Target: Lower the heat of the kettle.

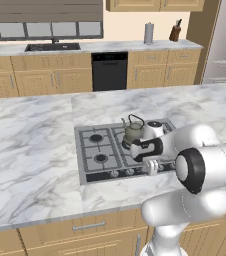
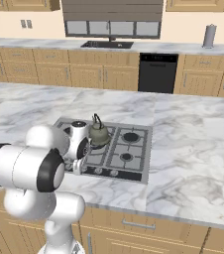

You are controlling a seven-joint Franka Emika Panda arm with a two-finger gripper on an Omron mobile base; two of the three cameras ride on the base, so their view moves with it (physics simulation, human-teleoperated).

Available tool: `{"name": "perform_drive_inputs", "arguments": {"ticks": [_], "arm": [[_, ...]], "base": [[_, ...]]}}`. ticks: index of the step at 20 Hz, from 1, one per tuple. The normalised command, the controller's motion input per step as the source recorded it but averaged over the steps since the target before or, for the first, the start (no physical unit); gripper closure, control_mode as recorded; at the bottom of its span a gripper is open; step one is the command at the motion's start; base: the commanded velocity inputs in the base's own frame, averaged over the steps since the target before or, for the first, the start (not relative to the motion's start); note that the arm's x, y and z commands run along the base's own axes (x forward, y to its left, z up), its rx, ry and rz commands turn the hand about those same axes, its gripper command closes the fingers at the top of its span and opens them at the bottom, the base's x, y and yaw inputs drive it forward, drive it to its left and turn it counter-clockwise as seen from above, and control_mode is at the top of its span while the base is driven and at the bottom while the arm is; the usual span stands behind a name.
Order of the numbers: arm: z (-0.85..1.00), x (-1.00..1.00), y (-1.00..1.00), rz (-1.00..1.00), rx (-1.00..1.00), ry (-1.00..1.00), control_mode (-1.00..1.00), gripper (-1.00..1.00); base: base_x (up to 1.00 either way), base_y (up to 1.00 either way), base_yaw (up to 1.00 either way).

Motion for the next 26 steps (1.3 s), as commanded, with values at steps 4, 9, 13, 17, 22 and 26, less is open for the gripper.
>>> {"name": "perform_drive_inputs", "arguments": {"ticks": [4,9,13,17,22,26], "arm": [[-0.22,0.00,-0.10,0.00,0.00,0.00,-1.00,-1.00],[-0.17,0.00,0.00,0.00,0.00,0.00,-1.00,-1.00],[-0.20,0.00,0.01,0.00,0.00,0.00,-1.00,-1.00],[-0.24,0.00,0.01,0.00,0.00,0.00,-1.00,1.00],[-0.25,-0.01,0.00,0.00,0.00,-0.01,-1.00,1.00],[-0.17,-0.13,0.00,0.00,0.00,-0.04,-1.00,1.00]], "base": [[0.00,0.00,0.00],[0.00,0.00,0.00],[0.00,0.00,0.00],[0.00,0.00,0.00],[0.00,0.00,0.00],[0.00,0.00,0.00]]}}
